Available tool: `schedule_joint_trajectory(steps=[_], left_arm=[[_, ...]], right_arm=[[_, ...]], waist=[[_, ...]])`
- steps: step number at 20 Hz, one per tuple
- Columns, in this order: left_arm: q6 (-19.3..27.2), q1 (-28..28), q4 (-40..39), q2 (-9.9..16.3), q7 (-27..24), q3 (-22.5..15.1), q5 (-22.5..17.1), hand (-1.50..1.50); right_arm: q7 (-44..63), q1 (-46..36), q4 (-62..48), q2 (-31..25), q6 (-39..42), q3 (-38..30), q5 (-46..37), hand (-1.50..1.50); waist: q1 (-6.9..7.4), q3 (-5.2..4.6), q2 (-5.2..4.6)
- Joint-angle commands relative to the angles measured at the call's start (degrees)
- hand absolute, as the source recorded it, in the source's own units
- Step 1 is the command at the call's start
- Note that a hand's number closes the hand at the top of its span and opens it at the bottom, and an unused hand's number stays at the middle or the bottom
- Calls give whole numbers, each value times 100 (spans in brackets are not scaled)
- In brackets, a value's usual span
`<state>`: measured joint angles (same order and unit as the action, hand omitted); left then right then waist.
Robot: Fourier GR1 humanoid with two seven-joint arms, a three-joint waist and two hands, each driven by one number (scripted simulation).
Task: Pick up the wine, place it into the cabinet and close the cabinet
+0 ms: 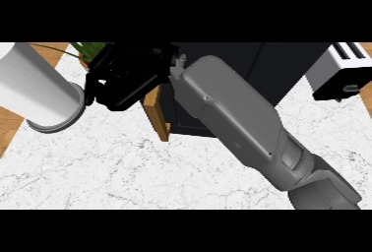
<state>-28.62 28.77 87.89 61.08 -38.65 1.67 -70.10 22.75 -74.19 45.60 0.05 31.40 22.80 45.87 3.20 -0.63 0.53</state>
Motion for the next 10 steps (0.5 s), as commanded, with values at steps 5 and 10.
schedule_joint_trajectory(steps=[5, 10], left_arm=[[-203, -86, 51, -90, 132, 216, -66, -150], [-252, -131, 50, -219, 144, 191, 110, -150]], right_arm=[[-556, -71, -911, -430, 76, -564, -46, 150], [-924, -134, -891, -723, -545, -655, -390, 150]], waist=[[-41, 60, -135], [-70, 50, -120]])
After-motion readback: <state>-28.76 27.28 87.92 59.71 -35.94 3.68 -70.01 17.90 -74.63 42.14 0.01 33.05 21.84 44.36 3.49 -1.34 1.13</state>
